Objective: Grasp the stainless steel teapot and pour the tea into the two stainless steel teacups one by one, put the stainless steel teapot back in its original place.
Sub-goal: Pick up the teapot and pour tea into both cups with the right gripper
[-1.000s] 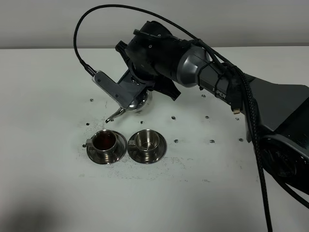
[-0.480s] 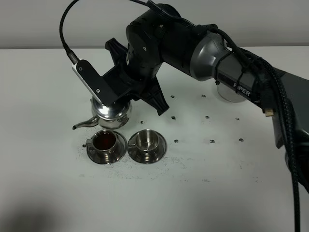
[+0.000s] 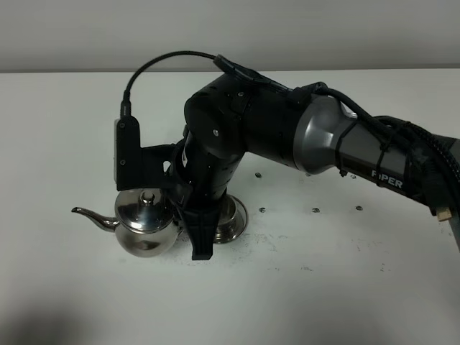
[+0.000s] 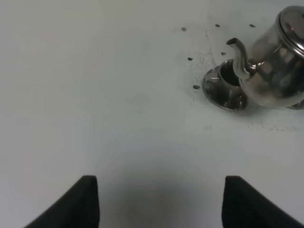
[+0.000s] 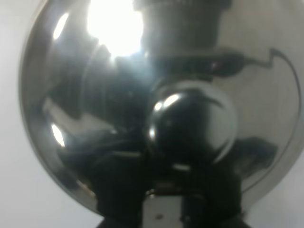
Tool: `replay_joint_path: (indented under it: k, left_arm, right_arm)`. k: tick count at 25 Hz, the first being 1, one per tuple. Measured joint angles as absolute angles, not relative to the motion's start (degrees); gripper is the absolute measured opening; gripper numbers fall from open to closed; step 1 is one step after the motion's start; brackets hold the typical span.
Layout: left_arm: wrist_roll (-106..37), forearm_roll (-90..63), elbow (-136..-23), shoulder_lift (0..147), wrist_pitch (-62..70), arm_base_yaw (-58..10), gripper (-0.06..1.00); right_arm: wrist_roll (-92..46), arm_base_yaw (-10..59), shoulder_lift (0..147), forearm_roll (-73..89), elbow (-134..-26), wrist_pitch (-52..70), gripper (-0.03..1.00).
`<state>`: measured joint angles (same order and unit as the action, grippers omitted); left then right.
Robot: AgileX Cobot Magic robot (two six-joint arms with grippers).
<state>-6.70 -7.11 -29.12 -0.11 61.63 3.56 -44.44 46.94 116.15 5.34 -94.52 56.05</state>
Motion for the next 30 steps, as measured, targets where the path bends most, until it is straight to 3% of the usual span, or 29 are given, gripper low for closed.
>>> replay_joint_path:
  k: [4,13,30]
  left_arm:
    - [-6.7,-7.1,-29.1,-0.1,61.6,3.6,0.54]
    - [-6.7,-7.2,-29.1,-0.1,61.6,3.6,0.54]
    - [-6.7,-7.2,-29.1,-0.1,61.6,3.6,0.54]
  right_arm:
    - [-35.2,48.8,116.1,5.3,-91.3,54.7,0.17]
    - [-30.5,52.6,116.1,1.8,-83.1,46.9,0.17]
    - [-23.3,52.8,119.4,-2.5,-82.6,44.2,0.17]
